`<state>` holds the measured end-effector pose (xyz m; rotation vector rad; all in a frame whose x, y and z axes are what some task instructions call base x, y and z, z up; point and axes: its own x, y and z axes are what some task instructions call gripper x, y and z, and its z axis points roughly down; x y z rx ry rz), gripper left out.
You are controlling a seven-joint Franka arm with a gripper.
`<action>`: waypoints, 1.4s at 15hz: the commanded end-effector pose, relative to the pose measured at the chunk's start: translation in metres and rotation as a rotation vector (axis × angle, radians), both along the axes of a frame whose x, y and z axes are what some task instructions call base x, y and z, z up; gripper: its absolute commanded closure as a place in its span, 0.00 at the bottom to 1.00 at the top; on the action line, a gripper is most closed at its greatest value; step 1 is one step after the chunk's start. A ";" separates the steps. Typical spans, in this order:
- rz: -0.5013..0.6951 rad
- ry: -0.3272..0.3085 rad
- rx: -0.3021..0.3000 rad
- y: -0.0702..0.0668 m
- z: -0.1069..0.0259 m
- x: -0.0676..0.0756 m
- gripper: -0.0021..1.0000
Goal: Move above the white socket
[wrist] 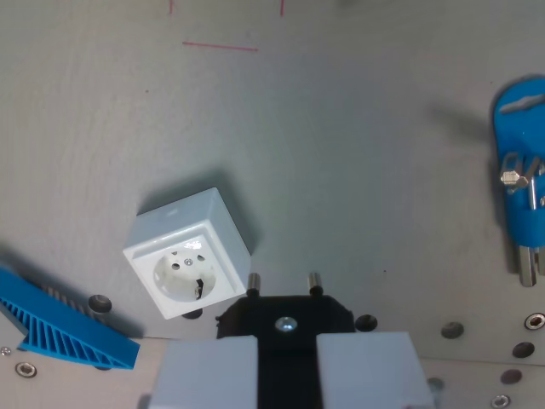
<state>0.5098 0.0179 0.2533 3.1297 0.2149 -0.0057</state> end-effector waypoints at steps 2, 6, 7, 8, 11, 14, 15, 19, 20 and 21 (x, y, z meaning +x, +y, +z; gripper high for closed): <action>0.000 -0.001 0.000 0.000 0.000 0.000 1.00; 0.009 -0.001 0.000 0.000 -0.001 -0.001 1.00; 0.014 -0.003 0.001 0.000 -0.002 -0.001 1.00; 0.021 -0.004 0.001 0.001 -0.003 -0.002 1.00; 0.048 -0.012 0.002 0.002 -0.008 -0.007 1.00; 0.085 -0.028 0.004 0.005 -0.018 -0.014 1.00; 0.096 -0.036 0.005 0.006 -0.022 -0.017 1.00; 0.152 -0.065 0.004 0.013 -0.042 -0.033 1.00; 0.165 -0.075 0.004 0.015 -0.047 -0.037 1.00; 0.179 -0.081 0.004 0.017 -0.052 -0.042 1.00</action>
